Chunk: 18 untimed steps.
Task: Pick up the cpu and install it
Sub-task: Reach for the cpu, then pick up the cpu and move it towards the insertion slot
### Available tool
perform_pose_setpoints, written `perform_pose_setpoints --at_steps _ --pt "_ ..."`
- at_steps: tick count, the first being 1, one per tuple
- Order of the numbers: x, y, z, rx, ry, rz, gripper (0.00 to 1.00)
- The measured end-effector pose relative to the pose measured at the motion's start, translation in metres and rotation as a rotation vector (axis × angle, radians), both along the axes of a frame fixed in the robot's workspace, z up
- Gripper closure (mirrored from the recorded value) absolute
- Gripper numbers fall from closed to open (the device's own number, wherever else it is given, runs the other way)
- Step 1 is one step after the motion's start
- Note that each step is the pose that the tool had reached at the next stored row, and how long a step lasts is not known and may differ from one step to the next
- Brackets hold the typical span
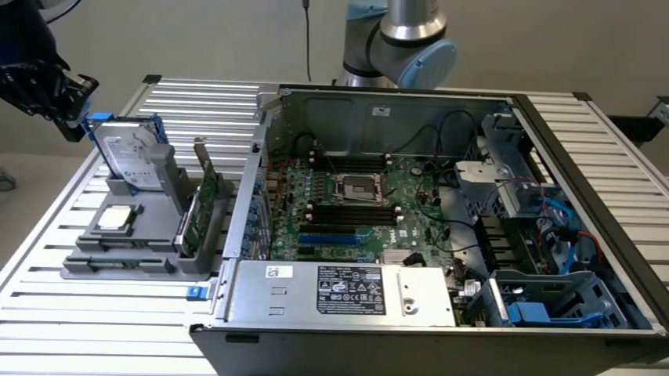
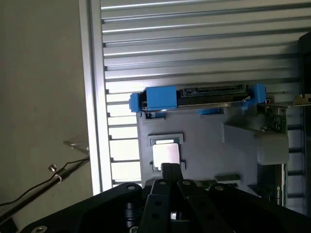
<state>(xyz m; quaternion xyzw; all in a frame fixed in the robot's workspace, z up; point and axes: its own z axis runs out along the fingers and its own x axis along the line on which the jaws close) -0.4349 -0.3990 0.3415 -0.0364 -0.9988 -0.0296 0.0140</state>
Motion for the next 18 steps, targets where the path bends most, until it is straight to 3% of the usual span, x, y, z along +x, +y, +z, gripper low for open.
perform_pose_setpoints --at_steps 14,18 --pt "0.0000 0.0000 0.0000 0.0001 0.0001 0.000 0.88" --pt "-0.0003 -0.0001 -0.0002 0.0001 -0.0001 0.000 0.70"
